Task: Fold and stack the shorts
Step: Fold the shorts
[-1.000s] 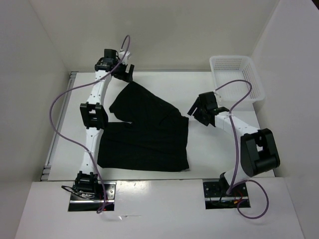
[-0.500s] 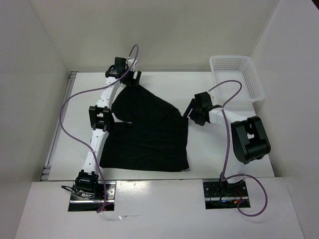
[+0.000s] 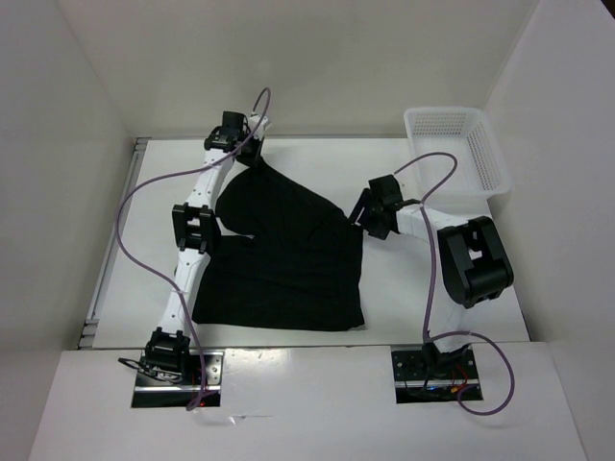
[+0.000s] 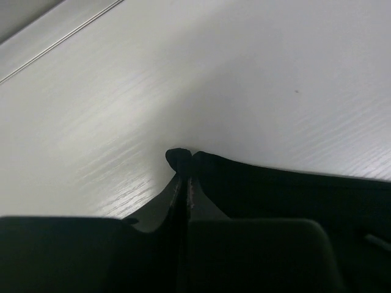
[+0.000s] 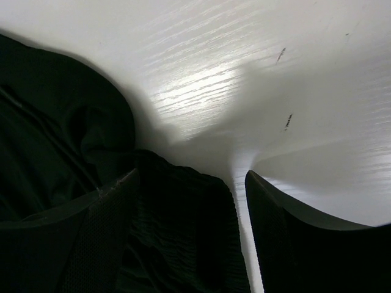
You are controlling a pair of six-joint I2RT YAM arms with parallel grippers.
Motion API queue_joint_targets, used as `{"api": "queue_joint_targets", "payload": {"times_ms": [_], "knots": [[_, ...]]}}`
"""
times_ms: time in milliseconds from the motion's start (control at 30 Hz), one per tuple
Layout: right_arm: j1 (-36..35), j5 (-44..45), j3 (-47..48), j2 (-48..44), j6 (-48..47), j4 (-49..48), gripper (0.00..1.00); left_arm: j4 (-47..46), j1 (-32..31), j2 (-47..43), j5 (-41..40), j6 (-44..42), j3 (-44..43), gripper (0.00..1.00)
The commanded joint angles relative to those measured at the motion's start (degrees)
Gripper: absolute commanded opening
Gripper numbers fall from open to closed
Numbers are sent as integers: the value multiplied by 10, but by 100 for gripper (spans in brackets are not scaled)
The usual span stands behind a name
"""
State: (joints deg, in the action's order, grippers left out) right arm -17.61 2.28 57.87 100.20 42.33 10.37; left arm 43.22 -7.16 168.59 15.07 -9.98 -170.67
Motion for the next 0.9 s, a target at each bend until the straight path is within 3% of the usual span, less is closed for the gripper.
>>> {"api": "queue_joint_targets", "payload": {"times_ms": [0,167,300,400,567,733,833,867], "knots": [[-11,-5,30,6,-3,-14,75,16,-19,13,11,-35,0,2],[-16,-11,30,6,-3,-4,71,27,-19,13,5,-35,-18,0],[-16,-31,30,6,-3,-11,58,53,-14,13,-10,-35,-91,0],[-22,-36,44,27,-3,-17,58,53,-14,-23,-15,-58,-76,0],[-22,-65,89,73,-20,30,70,76,-20,-30,-36,-77,-76,0],[-22,-68,48,37,-20,30,73,94,-25,-18,-36,-77,-87,0],[-22,-54,43,37,-20,30,66,94,-25,-18,-36,-77,-87,0],[-22,-59,52,52,-20,35,54,94,-25,-18,-36,-77,-87,0]]}}
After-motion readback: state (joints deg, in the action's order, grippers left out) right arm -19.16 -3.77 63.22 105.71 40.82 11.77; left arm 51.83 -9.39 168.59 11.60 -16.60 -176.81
